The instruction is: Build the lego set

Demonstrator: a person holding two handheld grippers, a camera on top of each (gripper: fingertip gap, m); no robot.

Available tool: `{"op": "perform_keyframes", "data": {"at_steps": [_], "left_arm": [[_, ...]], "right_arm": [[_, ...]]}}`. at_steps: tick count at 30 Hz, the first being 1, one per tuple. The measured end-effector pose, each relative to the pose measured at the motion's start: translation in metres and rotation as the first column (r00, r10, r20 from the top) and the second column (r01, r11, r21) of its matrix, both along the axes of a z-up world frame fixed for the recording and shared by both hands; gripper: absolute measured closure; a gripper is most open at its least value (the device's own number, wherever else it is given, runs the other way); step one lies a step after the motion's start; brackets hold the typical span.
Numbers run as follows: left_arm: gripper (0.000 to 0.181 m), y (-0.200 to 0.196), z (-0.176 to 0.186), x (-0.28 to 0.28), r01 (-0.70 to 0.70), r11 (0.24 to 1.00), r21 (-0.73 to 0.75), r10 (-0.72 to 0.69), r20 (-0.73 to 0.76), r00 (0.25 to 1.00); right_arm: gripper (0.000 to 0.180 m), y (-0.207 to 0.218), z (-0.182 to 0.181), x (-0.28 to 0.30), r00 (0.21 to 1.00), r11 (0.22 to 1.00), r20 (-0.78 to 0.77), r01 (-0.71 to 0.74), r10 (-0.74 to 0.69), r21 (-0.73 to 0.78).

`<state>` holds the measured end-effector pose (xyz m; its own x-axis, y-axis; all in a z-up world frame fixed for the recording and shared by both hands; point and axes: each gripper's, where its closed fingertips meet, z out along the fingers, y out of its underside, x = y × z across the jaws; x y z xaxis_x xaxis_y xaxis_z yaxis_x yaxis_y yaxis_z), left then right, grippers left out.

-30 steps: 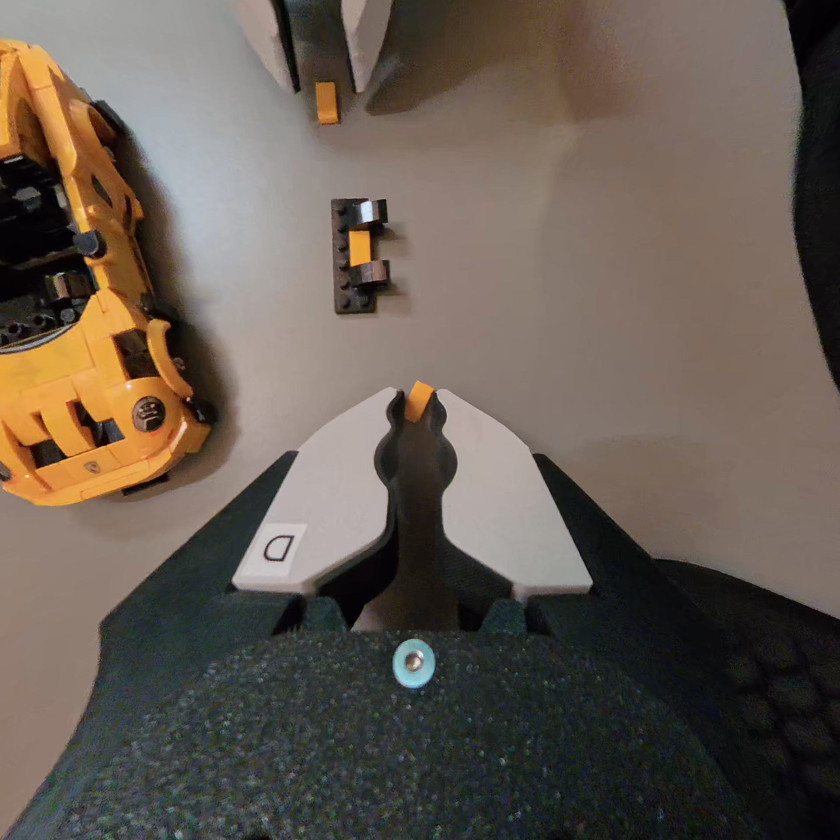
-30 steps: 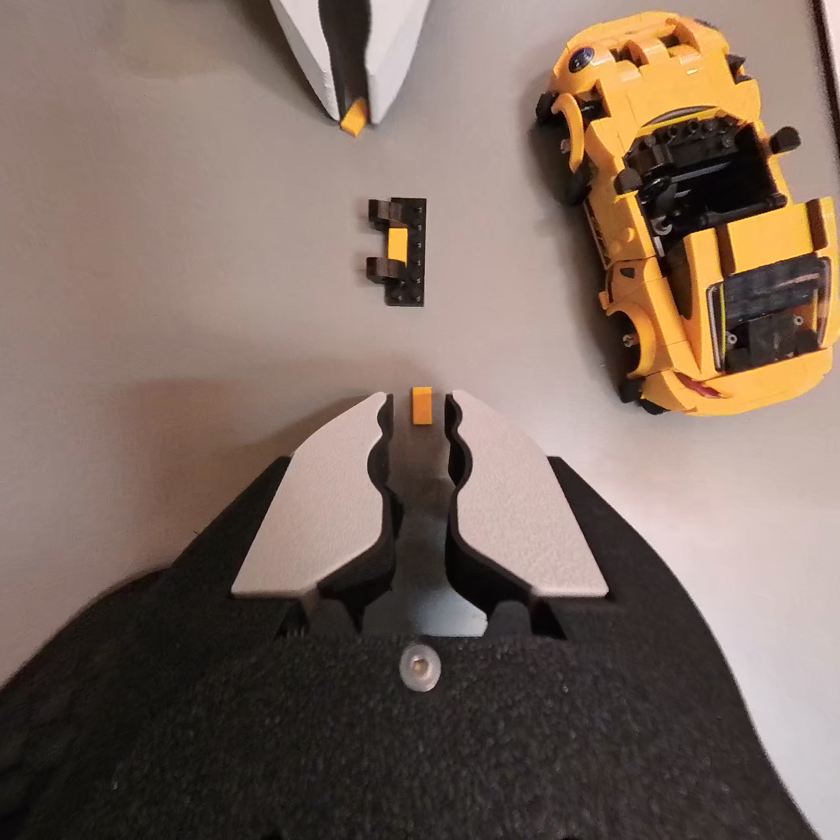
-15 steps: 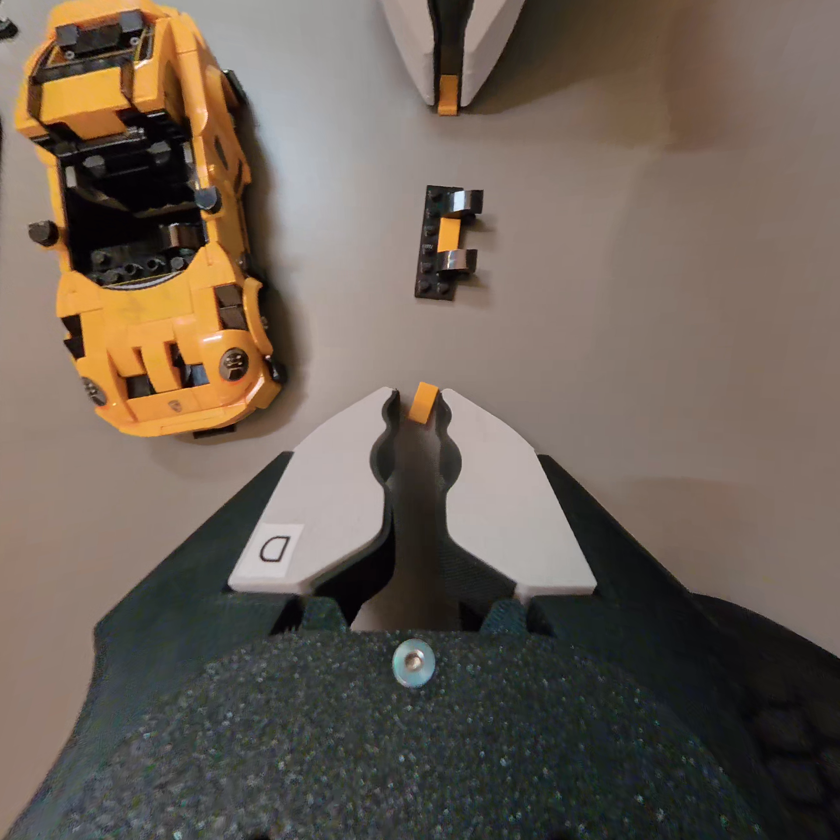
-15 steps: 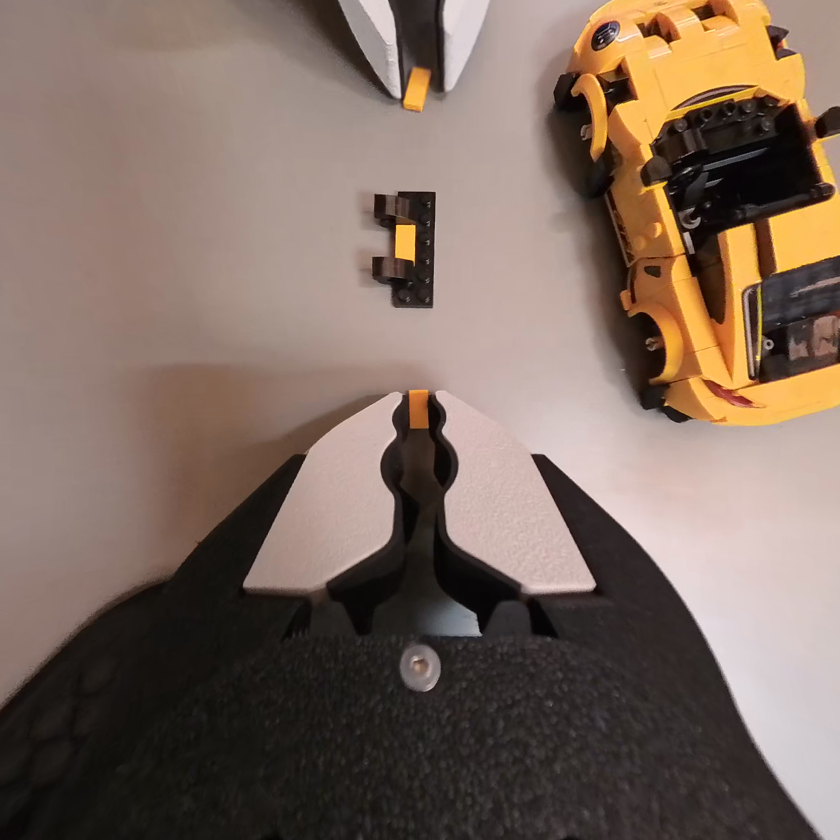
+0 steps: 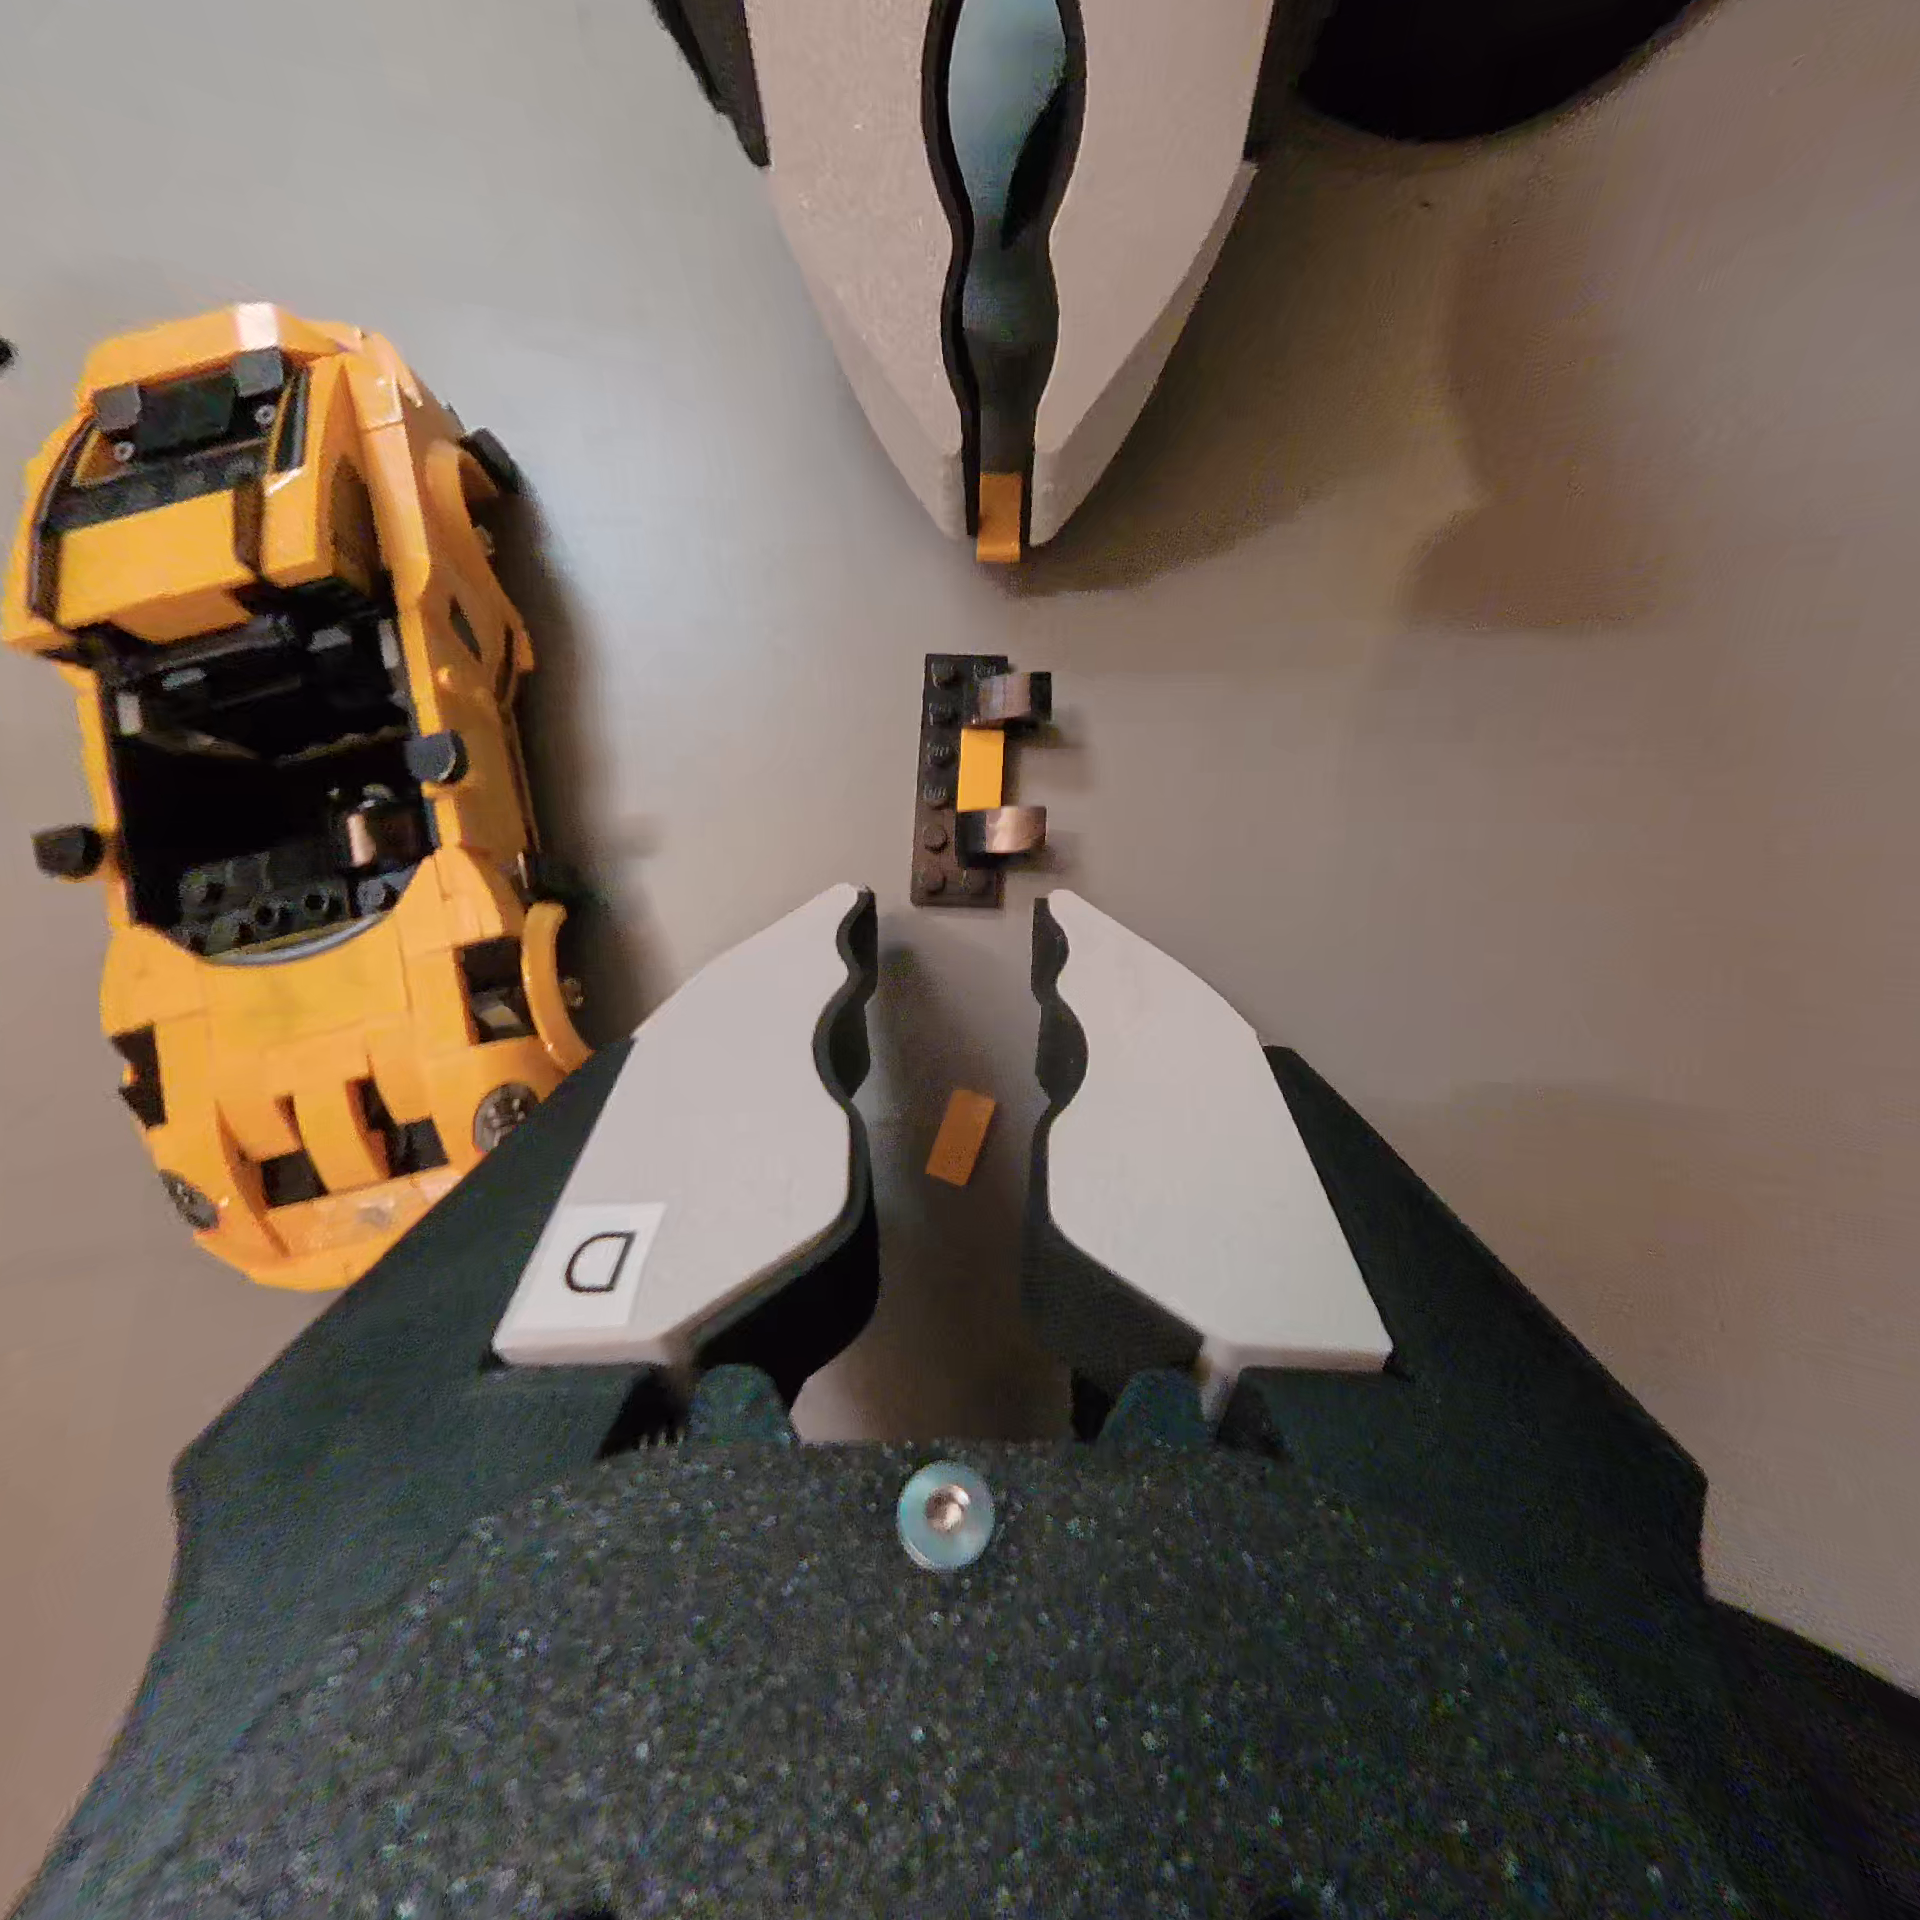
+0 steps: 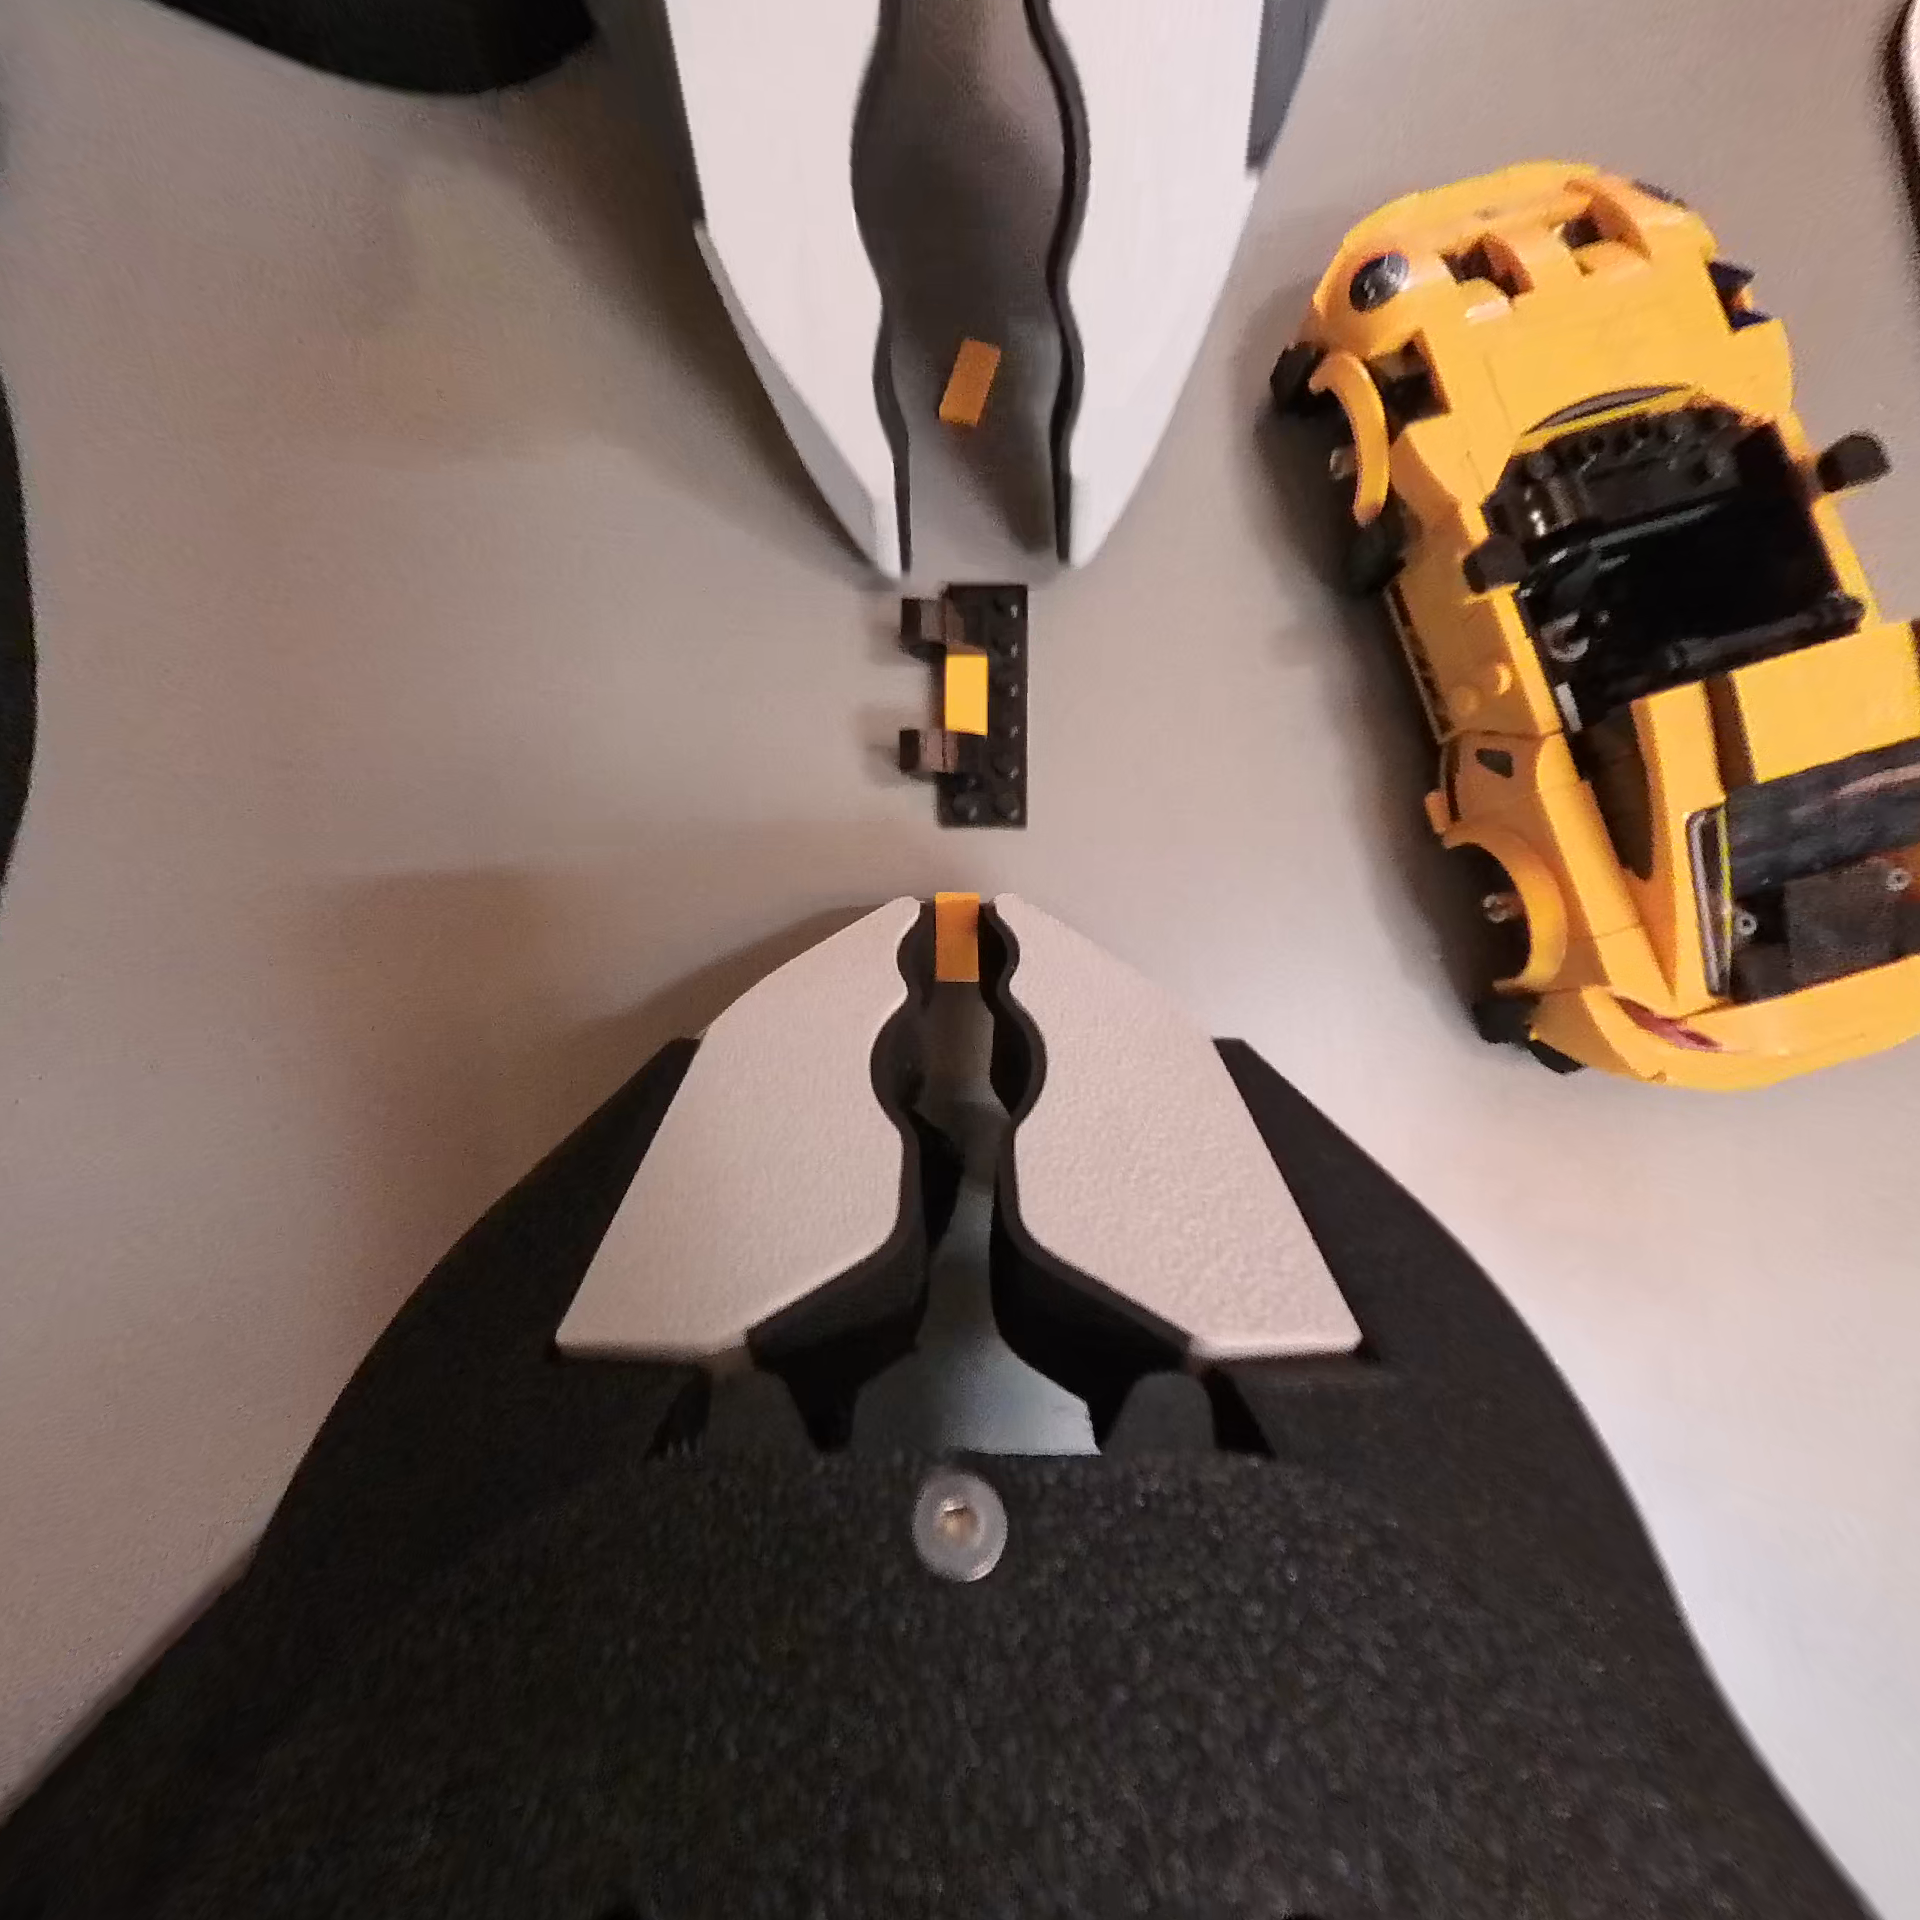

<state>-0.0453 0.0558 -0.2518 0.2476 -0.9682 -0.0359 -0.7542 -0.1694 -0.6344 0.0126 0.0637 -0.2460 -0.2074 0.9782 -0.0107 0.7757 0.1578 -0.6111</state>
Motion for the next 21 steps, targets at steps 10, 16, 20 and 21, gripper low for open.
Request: {"op": "perform_keyframes", "data": {"at_steps": [10,16,20,21], "left_arm": [[0.156,-0.003,-0.005,0.014,0.025,0.999,-0.036,-0.024,0.018,1.0],[0.156,-0.003,-0.005,0.015,0.026,0.999,-0.032,-0.025,0.023,0.999],[0.156,-0.004,-0.005,0.015,0.02,0.999,-0.035,-0.019,0.029,0.999],[0.156,-0.004,-0.005,0.015,0.014,0.999,-0.037,-0.013,0.029,0.999]], "right_arm": [[0.173,-0.005,-0.004,-0.016,0.999,0.999,0.004,-0.035,0.035,0.013],[0.173,-0.004,-0.004,-0.019,0.998,0.998,0.019,-0.058,0.057,0.019],[0.173,-0.002,-0.006,-0.02,0.997,0.998,0.035,-0.063,0.062,0.024],[0.173,-0.002,-0.006,-0.02,0.997,0.998,0.037,-0.063,0.062,0.024]]}}
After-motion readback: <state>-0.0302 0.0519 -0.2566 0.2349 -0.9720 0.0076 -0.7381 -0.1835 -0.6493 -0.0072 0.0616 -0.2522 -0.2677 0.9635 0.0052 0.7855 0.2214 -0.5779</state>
